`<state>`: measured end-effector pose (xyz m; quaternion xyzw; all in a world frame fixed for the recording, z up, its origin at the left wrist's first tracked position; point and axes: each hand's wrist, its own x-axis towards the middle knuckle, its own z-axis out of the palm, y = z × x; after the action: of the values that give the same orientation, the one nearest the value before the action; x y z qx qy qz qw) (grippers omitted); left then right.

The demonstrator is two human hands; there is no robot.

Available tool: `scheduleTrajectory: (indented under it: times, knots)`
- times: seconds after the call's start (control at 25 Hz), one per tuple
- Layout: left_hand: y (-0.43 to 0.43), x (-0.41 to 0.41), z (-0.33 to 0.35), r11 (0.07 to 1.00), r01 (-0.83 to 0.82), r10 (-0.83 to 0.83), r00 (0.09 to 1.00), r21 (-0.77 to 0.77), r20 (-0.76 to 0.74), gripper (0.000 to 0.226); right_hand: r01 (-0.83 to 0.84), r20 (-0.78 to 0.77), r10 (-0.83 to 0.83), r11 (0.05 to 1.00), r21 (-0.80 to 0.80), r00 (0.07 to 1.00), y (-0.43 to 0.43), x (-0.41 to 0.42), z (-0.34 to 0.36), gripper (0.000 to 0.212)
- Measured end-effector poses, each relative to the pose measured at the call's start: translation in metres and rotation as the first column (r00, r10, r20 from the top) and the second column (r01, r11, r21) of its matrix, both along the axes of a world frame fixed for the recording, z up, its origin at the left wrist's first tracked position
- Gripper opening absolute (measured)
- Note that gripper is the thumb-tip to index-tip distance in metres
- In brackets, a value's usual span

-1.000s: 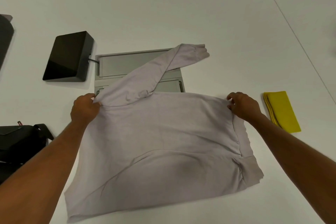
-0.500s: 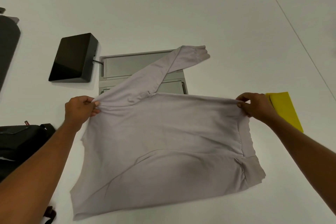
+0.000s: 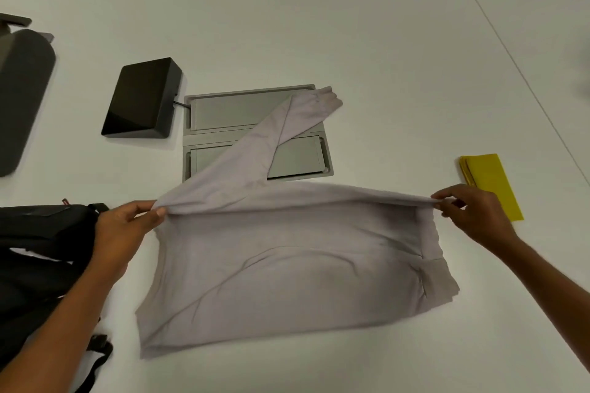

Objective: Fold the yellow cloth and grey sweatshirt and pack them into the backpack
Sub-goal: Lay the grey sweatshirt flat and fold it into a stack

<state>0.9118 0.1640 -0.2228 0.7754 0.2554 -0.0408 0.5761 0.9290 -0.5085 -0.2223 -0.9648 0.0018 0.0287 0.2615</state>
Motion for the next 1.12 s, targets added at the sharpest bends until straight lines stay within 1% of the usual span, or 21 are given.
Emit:
scheduleTrajectory:
  times: [0.12,0.2,0.28,0.4,0.48,0.56,0.64,0.72,0.76,0.84,0.88,0.92,1.0,1.12]
  knots:
    - [0.000,-0.036,-0.004,0.999,0.006,-0.004,0.999,0.040,-0.038,0.024,-0.106,0.058,0.113,0.989,-0.105,0.992,-0.005,-0.026,-0.005,0.024]
    - [0.001,-0.053,-0.016,0.996,0.031,-0.023,0.995,0.086,-0.092,0.024,-0.163,0.030,0.173,0.965,-0.207,0.984,-0.002,-0.040,-0.011,0.026]
    - [0.002,-0.066,-0.030,0.982,0.101,-0.078,0.986,0.157,-0.146,0.022,-0.204,-0.027,0.205,0.935,-0.290,0.978,0.001,-0.052,-0.022,0.026]
    - [0.004,-0.072,-0.044,0.943,0.189,-0.150,0.976,0.273,-0.157,0.020,-0.228,-0.104,0.204,0.908,-0.351,0.973,-0.001,-0.061,-0.040,0.027]
    - [0.010,-0.070,-0.050,0.889,0.265,-0.210,0.961,0.374,-0.182,0.017,-0.199,-0.137,0.159,0.914,-0.354,0.978,-0.001,-0.062,-0.046,0.025]
    - [0.014,-0.068,-0.054,0.838,0.309,-0.234,0.948,0.449,-0.216,0.020,-0.189,-0.163,0.138,0.917,-0.350,0.977,0.002,-0.062,-0.047,0.022]
    - [0.007,-0.068,-0.058,0.790,0.303,-0.215,0.951,0.533,-0.222,0.031,-0.199,-0.213,0.128,0.912,-0.359,0.969,0.005,-0.060,-0.048,0.019]
    - [-0.015,-0.070,-0.062,0.732,0.246,-0.162,0.969,0.636,-0.188,0.052,-0.215,-0.269,0.108,0.887,-0.409,0.957,0.012,-0.056,-0.045,0.013]
    - [-0.029,-0.072,-0.065,0.709,0.215,-0.164,0.977,0.672,-0.140,0.061,-0.225,-0.266,0.106,0.853,-0.471,0.958,0.018,-0.052,-0.044,0.010]
    - [-0.063,-0.074,-0.073,0.681,0.215,-0.262,0.964,0.700,-0.041,0.070,-0.254,-0.220,0.149,0.762,-0.596,0.964,0.038,-0.044,-0.042,0.015]
    - [-0.082,-0.074,-0.078,0.678,0.246,-0.327,0.945,0.693,-0.016,0.072,-0.250,-0.196,0.163,0.752,-0.609,0.967,0.052,-0.039,-0.042,0.017]
    - [-0.103,-0.072,-0.083,0.674,0.288,-0.383,0.924,0.680,-0.011,0.073,-0.242,-0.159,0.183,0.765,-0.597,0.970,0.068,-0.032,-0.043,0.019]
    - [-0.145,-0.073,-0.097,0.636,0.372,-0.466,0.884,0.676,-0.048,0.075,-0.222,-0.106,0.196,0.812,-0.540,0.975,0.101,-0.017,-0.044,0.019]
    - [-0.177,-0.073,-0.118,0.576,0.410,-0.451,0.881,0.707,-0.143,0.082,-0.250,-0.117,0.221,0.850,-0.463,0.968,0.148,0.019,-0.041,0.022]
